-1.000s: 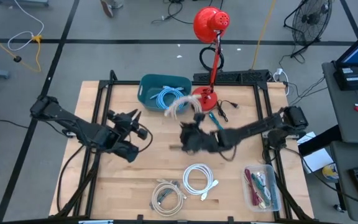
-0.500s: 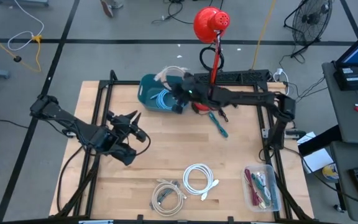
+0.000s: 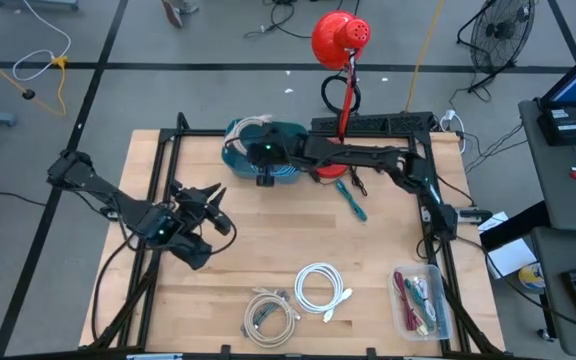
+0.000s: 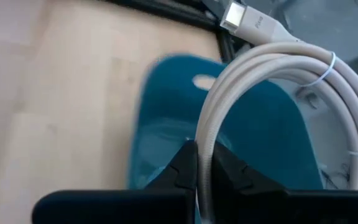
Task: Pick & Place USB Port
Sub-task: Put the top light brown hdmi cable into the blue bin
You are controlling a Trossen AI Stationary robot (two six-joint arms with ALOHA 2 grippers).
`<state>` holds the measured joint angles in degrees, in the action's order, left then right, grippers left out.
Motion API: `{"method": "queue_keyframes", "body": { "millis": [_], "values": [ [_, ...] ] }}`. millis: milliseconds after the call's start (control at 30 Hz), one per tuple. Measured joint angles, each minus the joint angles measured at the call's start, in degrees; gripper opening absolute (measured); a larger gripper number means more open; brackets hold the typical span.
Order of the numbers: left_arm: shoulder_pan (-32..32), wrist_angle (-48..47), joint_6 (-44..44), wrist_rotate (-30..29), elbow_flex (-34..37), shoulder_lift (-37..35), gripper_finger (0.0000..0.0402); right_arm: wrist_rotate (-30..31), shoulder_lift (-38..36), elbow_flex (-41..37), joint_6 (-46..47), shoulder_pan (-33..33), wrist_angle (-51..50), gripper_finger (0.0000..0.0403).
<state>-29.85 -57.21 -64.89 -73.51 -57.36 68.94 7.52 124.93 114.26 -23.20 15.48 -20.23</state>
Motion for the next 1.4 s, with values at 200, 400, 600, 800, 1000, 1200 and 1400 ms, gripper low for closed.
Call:
{"method": "queue_keyframes", "body": {
  "millis": [200,400,600,800,1000,1200,1400],
  "values": [
    [-3.92,-0.12,0.86,-0.44,0.00,-1.86,0.0085,-2.27,1.86,-0.02,1.72,2.24,0.93,0.0009],
    [-6.28,0.01,0.73,-2.87,0.00,-2.27,0.0085,-3.29,3.55,-0.13,2.45,3.66,2.17,0.0009],
    [-6.34,0.26,1.36,-3.02,0.00,-2.27,0.0085,-6.09,4.87,0.04,3.57,3.71,3.50,0.0009],
    [-6.31,0.31,1.59,-3.00,0.00,-2.25,0.0085,-6.15,6.66,0.04,4.08,3.40,4.08,0.0009],
    [-6.31,0.29,1.86,-2.98,0.00,-2.25,0.0085,-9.45,9.93,-0.09,5.70,3.16,5.88,0.0009],
    [-6.31,0.28,1.98,-2.98,0.00,-2.25,0.0085,-9.13,10.77,-0.13,5.66,1.93,6.60,0.0008],
    [-6.31,0.28,2.26,-2.94,0.00,-2.25,0.0085,-8.94,10.77,-0.11,5.62,1.65,7.15,0.0008]
  ]
}}
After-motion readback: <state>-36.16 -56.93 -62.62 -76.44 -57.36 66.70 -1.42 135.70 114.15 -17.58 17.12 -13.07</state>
